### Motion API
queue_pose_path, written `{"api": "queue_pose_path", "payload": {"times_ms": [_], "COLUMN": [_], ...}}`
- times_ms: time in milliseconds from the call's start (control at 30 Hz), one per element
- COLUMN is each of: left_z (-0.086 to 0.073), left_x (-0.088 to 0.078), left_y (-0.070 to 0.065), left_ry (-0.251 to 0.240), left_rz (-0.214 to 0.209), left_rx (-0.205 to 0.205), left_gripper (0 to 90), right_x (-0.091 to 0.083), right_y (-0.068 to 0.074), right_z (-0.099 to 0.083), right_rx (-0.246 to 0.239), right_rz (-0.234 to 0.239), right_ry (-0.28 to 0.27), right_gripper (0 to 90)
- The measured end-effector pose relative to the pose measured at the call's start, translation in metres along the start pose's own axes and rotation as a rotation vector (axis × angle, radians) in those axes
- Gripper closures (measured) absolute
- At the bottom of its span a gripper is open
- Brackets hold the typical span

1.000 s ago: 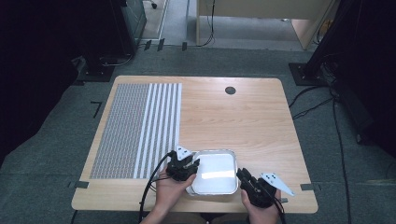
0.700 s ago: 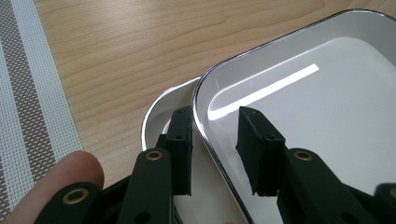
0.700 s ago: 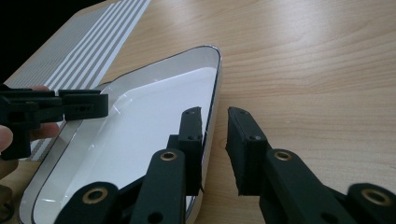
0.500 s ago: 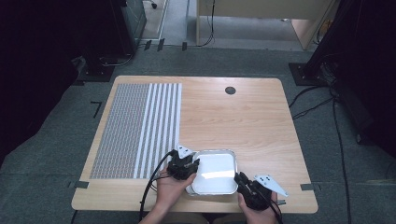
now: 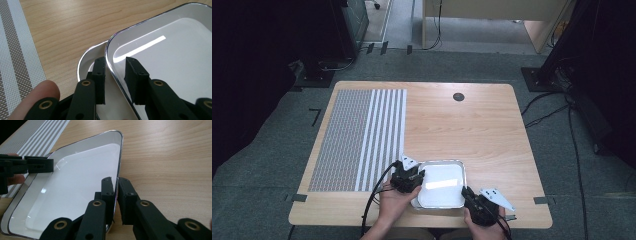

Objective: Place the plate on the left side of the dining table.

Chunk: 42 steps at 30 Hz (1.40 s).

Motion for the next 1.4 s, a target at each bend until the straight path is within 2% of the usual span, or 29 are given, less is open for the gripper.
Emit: {"api": "queue_pose_path", "payload": {"times_ms": [433,933,1100,1400], "left_z": [0.001,0.002,0.001,0.001], "left_x": [-0.005,-0.012,-0.012,-0.013], "left_y": [0.0,0.002,0.004,0.004], "left_ry": [-0.022,-0.043,-0.042,-0.048], "left_rz": [0.005,0.023,0.027,0.017], "left_rx": [-0.011,-0.014,-0.018,-0.022], "left_gripper": [72.4,75.7,75.6,75.1], "right_x": [0.002,0.002,0.004,0.008], "right_y": [-0.001,0.002,0.002,0.003], "right_z": [0.0,0.002,0.001,0.001], "right_rx": [0.034,0.032,0.043,0.038], "right_rz": [0.002,-0.005,-0.002,0.007], "right_ry": [0.005,-0.006,0.012,0.01], "right_gripper": [87.1,88.5,87.8,84.1]}}
Point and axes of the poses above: each handheld gripper's, and its own axes: x roughly forward along the jaws, z roughly out of its top, y roughly to its left, the point moved 9 cm from there along x, roughly forward along the jaws, and after that the axes turned 9 degrees about x, right-handed, at the moved point
